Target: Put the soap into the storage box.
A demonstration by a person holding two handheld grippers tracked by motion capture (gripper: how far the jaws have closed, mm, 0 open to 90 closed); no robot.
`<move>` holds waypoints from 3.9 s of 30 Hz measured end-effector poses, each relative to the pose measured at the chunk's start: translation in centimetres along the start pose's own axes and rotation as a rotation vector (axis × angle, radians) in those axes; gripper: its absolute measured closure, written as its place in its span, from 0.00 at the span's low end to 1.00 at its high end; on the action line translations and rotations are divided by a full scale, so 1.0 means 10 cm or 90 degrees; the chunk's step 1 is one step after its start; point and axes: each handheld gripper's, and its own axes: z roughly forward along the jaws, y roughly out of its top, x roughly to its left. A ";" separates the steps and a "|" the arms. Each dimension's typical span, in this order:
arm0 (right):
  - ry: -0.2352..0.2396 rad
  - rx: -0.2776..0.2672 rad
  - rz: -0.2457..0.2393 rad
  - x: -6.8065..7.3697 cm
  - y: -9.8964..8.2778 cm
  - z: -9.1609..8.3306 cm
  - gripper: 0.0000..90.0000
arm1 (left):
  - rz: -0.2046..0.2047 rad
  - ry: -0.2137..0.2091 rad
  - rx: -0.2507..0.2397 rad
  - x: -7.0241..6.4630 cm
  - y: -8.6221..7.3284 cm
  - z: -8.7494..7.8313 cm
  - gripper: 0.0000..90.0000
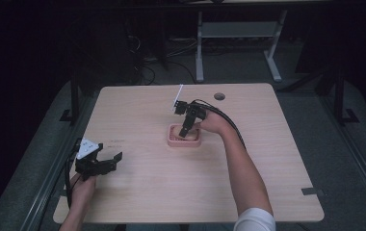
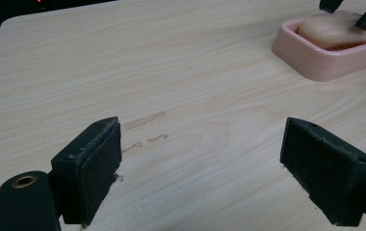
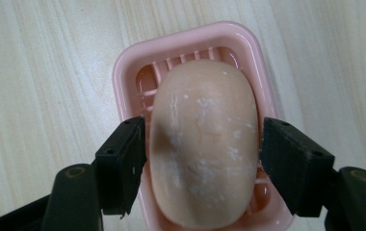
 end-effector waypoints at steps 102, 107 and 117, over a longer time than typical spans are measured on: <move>-0.034 -0.086 0.101 0.44 -1.53 -0.41 0.30 | 0.009 -0.006 0.004 -0.05 0.00 0.00 0.16; -0.034 -0.087 0.107 0.49 -1.62 -0.39 0.30 | 0.012 -0.006 0.007 -0.05 0.00 0.00 0.16; -0.034 -0.097 0.121 0.58 -1.82 -0.36 0.30 | 0.015 -0.006 0.009 -0.05 0.00 0.00 0.16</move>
